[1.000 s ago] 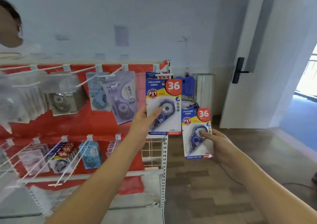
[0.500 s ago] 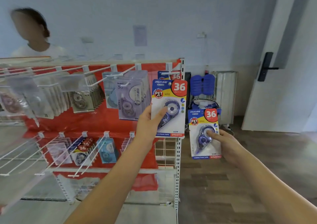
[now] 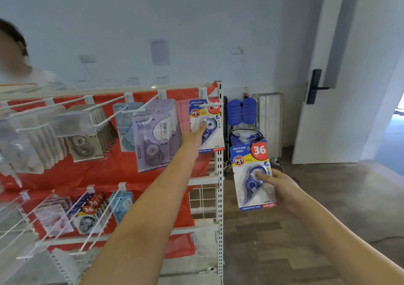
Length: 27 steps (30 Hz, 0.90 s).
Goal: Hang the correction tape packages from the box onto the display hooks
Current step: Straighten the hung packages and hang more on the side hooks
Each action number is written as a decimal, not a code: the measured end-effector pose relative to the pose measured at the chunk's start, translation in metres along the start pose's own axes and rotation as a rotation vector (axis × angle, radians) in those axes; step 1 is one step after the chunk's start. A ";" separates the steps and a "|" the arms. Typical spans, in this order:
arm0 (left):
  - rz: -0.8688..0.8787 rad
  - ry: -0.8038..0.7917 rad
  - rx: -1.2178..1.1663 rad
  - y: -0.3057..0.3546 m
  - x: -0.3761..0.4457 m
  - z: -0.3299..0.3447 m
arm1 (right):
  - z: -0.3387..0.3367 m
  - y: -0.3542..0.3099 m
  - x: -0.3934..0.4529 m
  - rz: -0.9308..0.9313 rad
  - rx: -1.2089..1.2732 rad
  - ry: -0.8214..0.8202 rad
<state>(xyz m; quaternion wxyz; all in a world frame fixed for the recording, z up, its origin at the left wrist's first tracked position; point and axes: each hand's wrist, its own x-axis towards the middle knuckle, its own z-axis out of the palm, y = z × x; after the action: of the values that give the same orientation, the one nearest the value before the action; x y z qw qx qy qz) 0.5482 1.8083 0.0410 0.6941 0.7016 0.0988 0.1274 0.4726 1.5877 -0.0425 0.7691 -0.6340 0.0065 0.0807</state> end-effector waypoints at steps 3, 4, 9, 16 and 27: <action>-0.017 0.028 0.076 0.002 0.020 0.003 | 0.005 -0.004 -0.002 0.000 -0.026 0.007; -0.009 0.027 0.128 0.002 0.025 0.002 | 0.006 -0.006 -0.004 -0.005 -0.034 -0.002; 0.063 -0.075 0.439 -0.003 0.029 -0.006 | 0.015 -0.018 -0.012 -0.042 -0.015 -0.062; 0.141 -0.223 0.982 -0.025 0.001 -0.013 | 0.042 -0.036 -0.026 -0.161 0.061 -0.155; 0.116 -0.212 1.139 -0.053 -0.032 -0.030 | 0.096 -0.058 -0.007 -0.241 0.003 -0.217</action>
<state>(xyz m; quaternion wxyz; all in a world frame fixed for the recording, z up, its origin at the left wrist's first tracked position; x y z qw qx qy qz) 0.5099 1.8274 -0.0128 0.2051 0.9776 0.0429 0.0211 0.4643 1.6702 0.0337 0.7705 -0.6164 -0.1526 0.0561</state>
